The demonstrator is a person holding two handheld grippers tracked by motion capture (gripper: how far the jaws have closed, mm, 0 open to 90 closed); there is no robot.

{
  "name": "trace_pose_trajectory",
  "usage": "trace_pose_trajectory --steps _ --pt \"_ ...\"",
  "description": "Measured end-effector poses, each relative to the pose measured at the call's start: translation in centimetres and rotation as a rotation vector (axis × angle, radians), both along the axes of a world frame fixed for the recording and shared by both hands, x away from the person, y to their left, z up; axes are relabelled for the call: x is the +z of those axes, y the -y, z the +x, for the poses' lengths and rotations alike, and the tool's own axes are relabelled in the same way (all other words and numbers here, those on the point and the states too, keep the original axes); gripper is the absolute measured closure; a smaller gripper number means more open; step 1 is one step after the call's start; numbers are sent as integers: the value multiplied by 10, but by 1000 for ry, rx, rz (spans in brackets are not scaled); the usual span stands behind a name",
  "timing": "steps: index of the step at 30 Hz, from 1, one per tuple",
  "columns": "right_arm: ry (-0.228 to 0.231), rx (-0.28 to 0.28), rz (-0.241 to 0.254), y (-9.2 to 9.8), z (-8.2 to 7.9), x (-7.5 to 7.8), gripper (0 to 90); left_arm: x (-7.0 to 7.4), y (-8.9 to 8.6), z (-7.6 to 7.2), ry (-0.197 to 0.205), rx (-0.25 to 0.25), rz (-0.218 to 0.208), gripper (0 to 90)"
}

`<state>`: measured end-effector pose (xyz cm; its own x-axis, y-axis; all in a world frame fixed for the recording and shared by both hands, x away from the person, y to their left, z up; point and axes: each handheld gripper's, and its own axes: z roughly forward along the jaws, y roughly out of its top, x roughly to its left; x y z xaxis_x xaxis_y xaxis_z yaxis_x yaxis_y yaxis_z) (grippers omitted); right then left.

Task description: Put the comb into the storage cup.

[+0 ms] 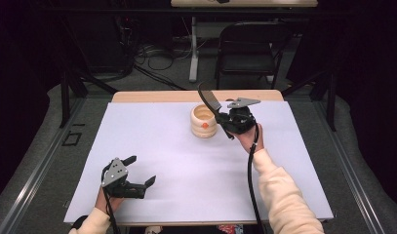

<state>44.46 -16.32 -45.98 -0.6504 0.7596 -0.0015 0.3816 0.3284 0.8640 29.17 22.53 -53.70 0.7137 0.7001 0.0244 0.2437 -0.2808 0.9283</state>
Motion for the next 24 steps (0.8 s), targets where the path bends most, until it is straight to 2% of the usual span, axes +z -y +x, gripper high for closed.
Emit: trace_pose_trajectory --steps 12,24 --pt "4 9 2 -8 7 10 720 0 -1 -1 -1 4 -1 1" --pt "-3 12 -1 -13 14 12 720 0 -1 0 -1 3 4 2"
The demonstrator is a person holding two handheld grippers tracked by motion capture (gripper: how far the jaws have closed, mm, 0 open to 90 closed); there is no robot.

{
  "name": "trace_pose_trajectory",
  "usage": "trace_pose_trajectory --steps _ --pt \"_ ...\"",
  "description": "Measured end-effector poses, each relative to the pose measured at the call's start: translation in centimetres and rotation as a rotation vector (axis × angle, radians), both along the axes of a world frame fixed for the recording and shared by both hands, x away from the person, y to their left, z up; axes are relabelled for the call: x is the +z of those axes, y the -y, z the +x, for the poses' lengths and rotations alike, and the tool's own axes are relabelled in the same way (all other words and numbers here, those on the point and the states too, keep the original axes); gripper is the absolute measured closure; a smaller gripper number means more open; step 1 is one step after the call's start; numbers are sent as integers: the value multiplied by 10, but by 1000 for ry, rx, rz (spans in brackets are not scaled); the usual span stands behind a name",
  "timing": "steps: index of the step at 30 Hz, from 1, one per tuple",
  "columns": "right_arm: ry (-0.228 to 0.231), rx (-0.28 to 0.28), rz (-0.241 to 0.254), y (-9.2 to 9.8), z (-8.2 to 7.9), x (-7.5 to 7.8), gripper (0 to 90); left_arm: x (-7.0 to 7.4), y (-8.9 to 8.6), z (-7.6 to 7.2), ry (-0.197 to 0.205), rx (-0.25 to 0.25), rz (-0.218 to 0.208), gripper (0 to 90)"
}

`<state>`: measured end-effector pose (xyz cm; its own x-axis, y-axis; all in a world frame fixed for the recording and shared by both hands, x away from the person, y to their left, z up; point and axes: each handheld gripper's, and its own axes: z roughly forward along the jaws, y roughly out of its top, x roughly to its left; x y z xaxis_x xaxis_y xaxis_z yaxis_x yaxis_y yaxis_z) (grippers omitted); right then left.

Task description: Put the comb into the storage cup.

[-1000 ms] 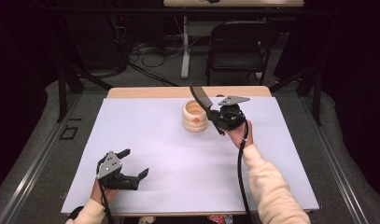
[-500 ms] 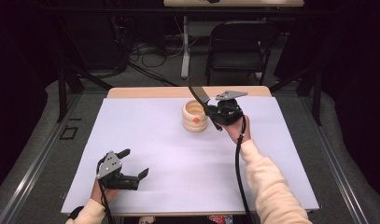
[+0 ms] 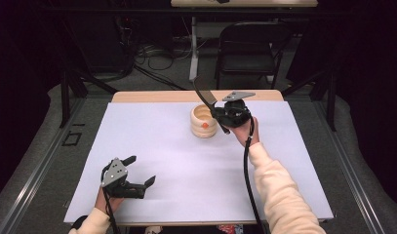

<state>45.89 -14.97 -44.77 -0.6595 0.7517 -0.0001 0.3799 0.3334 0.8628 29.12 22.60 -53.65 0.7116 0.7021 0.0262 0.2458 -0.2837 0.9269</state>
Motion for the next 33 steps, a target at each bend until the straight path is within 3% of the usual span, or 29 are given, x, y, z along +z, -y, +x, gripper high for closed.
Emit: trace_pose_trajectory --steps 33 --pt "-30 9 -11 -15 18 9 720 -1 1 1 -5 -4 -4 2"
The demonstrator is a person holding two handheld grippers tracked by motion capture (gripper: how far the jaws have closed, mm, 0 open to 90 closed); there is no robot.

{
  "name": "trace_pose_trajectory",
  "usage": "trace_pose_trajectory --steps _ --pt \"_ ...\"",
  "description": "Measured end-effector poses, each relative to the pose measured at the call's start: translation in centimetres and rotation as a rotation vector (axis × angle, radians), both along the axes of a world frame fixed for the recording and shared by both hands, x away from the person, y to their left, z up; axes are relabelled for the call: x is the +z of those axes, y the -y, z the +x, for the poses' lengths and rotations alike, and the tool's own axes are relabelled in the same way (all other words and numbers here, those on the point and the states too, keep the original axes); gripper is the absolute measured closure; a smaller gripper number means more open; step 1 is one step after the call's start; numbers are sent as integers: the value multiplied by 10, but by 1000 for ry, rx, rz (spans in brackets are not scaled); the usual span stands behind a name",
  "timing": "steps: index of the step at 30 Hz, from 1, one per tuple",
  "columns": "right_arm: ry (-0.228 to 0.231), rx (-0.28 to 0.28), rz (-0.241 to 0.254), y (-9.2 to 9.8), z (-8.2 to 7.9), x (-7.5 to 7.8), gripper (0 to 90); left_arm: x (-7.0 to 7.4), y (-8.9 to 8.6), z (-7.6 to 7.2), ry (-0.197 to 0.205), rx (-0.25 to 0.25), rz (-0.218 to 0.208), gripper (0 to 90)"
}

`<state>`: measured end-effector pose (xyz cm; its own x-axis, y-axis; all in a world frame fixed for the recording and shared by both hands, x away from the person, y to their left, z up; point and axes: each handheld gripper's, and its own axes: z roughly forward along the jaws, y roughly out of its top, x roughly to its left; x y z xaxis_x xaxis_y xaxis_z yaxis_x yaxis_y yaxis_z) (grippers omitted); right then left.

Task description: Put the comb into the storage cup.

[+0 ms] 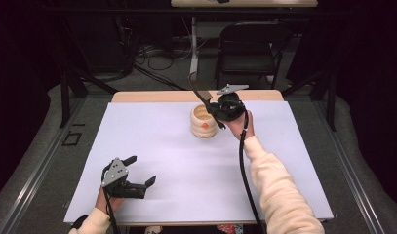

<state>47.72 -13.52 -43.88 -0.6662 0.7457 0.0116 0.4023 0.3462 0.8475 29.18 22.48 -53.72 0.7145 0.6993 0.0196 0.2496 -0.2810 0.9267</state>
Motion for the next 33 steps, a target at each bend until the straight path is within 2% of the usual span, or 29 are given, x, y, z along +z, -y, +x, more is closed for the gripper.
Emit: trace_pose_trajectory --steps 10,24,33 --pt "-3 5 5 -6 5 5 720 0 0 0 0 1 2 2" --pt "-9 11 -16 -12 12 6 720 0 0 0 -1 1 0 2" --pt "2 14 -14 -19 15 9 720 0 0 0 0 2 2 2"
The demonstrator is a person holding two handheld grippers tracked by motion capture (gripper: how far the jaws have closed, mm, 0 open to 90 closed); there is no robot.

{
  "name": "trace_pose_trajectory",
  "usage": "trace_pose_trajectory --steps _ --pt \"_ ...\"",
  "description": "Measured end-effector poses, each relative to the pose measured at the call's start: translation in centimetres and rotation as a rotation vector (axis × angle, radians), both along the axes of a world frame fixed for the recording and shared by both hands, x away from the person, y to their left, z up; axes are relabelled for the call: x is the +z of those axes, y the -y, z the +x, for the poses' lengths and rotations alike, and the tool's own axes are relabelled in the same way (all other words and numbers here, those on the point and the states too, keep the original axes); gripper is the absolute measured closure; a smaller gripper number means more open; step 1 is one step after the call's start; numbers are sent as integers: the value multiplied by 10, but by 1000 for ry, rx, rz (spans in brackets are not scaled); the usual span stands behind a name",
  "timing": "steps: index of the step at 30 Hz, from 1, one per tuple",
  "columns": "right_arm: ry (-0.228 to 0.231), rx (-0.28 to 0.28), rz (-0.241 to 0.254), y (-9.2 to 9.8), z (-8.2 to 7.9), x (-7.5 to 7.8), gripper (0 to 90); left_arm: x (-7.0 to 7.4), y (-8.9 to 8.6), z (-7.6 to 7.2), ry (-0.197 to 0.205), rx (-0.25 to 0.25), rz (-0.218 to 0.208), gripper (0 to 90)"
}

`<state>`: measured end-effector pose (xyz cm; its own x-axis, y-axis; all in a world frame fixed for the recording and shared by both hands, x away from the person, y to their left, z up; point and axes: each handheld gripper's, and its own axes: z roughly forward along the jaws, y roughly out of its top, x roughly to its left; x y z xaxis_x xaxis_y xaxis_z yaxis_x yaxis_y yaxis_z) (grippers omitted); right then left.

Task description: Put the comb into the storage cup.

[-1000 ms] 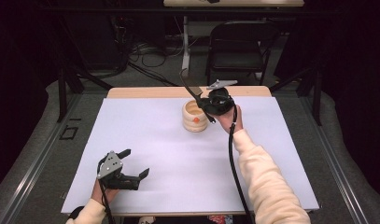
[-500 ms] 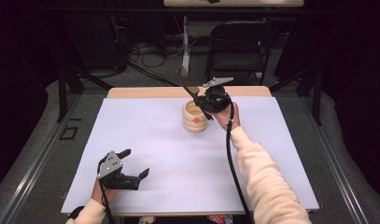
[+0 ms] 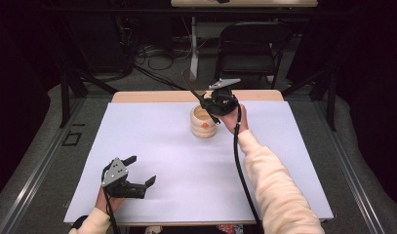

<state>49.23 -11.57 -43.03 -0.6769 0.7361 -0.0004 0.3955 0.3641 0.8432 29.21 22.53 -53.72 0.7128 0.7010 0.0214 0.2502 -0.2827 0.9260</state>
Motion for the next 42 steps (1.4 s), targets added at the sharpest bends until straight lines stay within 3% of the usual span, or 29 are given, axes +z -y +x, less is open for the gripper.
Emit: trace_pose_trajectory --steps 18,42 --pt "5 3 41 -7 9 5 721 0 0 0 -1 0 -1 2" --pt "70 14 70 -16 16 8 721 0 -1 0 2 2 0 3"
